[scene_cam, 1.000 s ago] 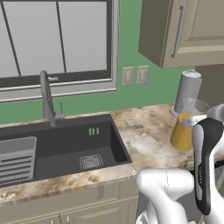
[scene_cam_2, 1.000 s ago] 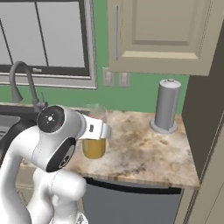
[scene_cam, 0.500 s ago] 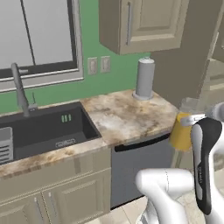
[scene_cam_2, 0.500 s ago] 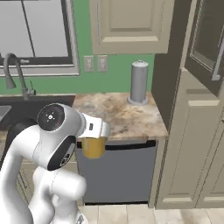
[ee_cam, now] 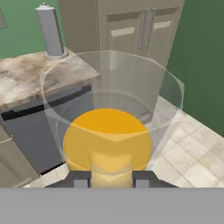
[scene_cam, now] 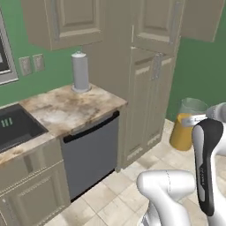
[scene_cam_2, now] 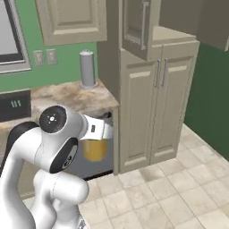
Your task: There is a tray on the dining counter. Grab the cup, mug, and pitcher and place them on the tray. The pitcher may be placed next to the tray if it cannot fit the tray.
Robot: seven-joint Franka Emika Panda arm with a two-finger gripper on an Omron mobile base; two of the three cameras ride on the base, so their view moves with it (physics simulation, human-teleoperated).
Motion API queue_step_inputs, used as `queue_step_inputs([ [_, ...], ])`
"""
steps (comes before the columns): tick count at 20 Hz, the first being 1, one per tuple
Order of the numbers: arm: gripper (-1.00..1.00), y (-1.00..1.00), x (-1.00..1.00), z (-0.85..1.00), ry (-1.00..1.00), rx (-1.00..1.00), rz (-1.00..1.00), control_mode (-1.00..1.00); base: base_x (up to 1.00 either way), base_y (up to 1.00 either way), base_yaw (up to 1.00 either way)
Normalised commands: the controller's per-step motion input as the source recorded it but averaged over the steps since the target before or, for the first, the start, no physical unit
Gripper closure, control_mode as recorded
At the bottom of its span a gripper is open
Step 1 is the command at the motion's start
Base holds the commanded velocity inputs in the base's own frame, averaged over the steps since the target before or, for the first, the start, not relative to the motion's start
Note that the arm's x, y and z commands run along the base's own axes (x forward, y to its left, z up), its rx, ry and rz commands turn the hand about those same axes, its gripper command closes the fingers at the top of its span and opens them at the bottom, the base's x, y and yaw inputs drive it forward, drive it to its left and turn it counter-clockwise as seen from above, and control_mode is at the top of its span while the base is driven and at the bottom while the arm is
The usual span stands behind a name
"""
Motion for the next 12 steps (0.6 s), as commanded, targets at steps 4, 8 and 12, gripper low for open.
queue_step_inputs([
  [4,1.00,0.00,0.00,0.00,0.00,0.00,0.00,1.00,-0.18,0.00,-0.67],
  [8,1.00,0.00,0.00,0.00,0.00,0.00,0.00,1.00,-0.01,0.00,-0.70],
  [12,1.00,0.00,0.00,0.00,0.00,0.00,0.00,1.00,0.00,0.06,-0.77],
])
